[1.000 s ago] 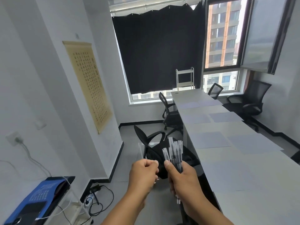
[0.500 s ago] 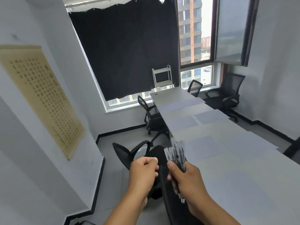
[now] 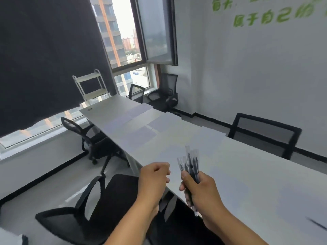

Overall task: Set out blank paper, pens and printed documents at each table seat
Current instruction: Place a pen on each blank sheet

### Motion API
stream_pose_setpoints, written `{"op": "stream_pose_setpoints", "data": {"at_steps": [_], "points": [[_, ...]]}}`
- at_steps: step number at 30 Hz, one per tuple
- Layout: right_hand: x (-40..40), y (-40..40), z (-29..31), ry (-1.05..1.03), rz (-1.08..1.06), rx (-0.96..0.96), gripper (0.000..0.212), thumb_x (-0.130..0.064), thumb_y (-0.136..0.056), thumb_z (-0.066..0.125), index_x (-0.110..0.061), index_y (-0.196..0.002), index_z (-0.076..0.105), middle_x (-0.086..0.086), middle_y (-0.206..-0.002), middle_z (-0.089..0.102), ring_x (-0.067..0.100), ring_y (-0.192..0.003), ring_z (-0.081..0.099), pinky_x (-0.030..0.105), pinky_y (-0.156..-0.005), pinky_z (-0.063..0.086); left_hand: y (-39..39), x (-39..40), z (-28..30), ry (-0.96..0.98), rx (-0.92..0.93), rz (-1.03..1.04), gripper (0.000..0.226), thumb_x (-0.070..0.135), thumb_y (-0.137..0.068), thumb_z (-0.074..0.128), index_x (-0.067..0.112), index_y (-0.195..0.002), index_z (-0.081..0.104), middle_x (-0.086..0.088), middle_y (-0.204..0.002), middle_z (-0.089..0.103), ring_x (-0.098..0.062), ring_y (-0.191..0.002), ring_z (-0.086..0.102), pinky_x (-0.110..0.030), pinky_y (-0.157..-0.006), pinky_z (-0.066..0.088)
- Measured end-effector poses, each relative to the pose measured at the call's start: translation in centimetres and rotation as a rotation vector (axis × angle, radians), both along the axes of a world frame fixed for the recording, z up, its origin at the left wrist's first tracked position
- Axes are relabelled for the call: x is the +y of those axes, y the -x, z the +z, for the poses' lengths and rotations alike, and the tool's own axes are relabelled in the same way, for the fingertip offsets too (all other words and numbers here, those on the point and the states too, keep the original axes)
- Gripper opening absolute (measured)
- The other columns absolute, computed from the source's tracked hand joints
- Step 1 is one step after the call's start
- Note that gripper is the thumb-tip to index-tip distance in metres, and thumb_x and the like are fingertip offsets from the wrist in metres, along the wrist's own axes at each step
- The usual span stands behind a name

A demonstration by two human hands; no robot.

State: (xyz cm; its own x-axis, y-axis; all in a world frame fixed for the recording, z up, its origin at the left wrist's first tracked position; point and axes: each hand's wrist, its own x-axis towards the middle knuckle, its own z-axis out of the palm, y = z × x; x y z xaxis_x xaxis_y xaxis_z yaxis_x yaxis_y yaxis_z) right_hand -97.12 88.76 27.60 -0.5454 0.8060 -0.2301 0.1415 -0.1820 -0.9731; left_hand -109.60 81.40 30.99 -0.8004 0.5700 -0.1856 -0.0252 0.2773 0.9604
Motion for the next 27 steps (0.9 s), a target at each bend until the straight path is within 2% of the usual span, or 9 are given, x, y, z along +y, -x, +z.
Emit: {"op": "stream_pose_setpoints", "data": {"at_steps": [5, 13, 21, 27], "points": [[2.8, -1.4, -1.0, 0.002, -0.139, -0.044, 0.042, -0.039, -0.108, 0.062, -0.003, -0.086, 0.066, 0.011, -0.057, 0.058, 0.024, -0.051, 0.047, 0.028, -0.046, 0.038, 0.0, 5.0, -1.4, 0.003, -0.042, -0.177, 0.017, 0.021, -0.105, 0.066, 0.022, -0.099, 0.081, -0.002, -0.097, 0.078, -0.017, -0.078, 0.067, -0.032, -0.076, 0.052], [7.4, -4.4, -6.1, 0.103, -0.268, -0.082, 0.039, -0.038, -0.111, 0.057, -0.004, -0.095, 0.067, 0.007, -0.058, 0.058, 0.024, -0.051, 0.048, 0.026, -0.044, 0.039, -2.7, 11.7, -5.9, 0.103, -0.086, -0.3, 0.019, 0.019, -0.105, 0.064, 0.02, -0.097, 0.081, -0.004, -0.097, 0.078, -0.017, -0.077, 0.068, -0.029, -0.071, 0.053], [10.1, -6.8, -10.5, 0.201, -0.345, -0.079, 0.04, -0.039, -0.109, 0.059, -0.005, -0.093, 0.068, 0.009, -0.06, 0.06, 0.023, -0.052, 0.051, 0.027, -0.046, 0.04, -5.4, 16.4, -10.1, 0.226, -0.1, -0.439, 0.021, 0.019, -0.104, 0.064, 0.021, -0.1, 0.084, -0.002, -0.098, 0.079, -0.014, -0.075, 0.068, -0.026, -0.067, 0.054], [11.5, -7.7, -13.5, 0.261, -0.434, -0.078, 0.034, -0.037, -0.109, 0.06, -0.008, -0.094, 0.068, 0.003, -0.061, 0.064, 0.02, -0.053, 0.052, 0.029, -0.047, 0.042, -6.4, 20.0, -13.6, 0.301, -0.119, -0.537, 0.027, 0.03, -0.102, 0.072, 0.012, -0.085, 0.085, 0.001, -0.082, 0.077, -0.011, -0.066, 0.064, -0.029, -0.064, 0.053]]}}
